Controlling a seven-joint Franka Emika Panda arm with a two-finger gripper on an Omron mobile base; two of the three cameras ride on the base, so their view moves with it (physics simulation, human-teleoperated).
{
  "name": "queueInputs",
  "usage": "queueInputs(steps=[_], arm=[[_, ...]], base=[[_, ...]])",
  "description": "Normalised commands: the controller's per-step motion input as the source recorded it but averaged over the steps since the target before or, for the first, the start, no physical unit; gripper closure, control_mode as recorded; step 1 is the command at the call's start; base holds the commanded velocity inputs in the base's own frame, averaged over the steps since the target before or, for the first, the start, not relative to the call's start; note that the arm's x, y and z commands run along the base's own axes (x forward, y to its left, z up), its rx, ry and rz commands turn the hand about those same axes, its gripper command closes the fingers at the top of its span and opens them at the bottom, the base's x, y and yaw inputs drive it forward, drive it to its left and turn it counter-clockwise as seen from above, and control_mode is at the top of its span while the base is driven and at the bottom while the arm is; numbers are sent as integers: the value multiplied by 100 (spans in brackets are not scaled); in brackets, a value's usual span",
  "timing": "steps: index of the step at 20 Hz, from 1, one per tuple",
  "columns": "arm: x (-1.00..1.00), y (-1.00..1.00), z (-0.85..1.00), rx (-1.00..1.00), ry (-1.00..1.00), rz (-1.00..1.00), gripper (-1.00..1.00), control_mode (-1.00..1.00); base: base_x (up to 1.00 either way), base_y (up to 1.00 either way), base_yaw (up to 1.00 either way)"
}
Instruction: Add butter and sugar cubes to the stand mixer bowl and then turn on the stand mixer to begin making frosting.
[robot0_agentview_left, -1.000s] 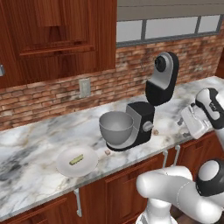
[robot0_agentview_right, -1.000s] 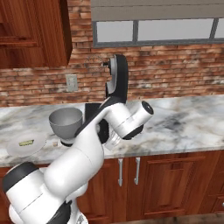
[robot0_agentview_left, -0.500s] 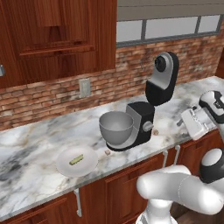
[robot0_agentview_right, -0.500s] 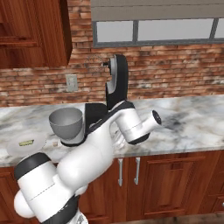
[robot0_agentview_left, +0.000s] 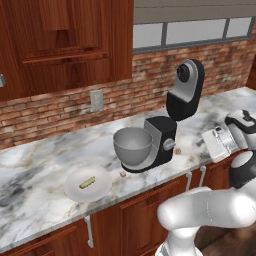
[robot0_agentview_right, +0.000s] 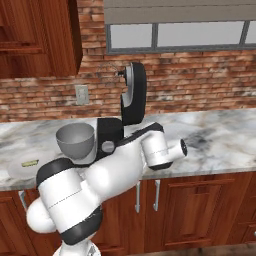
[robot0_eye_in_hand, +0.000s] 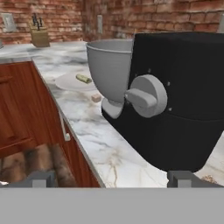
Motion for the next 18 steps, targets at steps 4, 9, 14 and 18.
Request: queueInputs(steps=[4,9,14,18], arm=[[38,0,-22,6,0,0,-100,-100],[32,0,-26,2,0,0,-100,-100],[27,0,-29,0,0,0,-100,-100],[28,0,-21,0,0,0,-100,-100]], base=[[0,0,0],[0,0,0],[0,0,0],[0,0,0]])
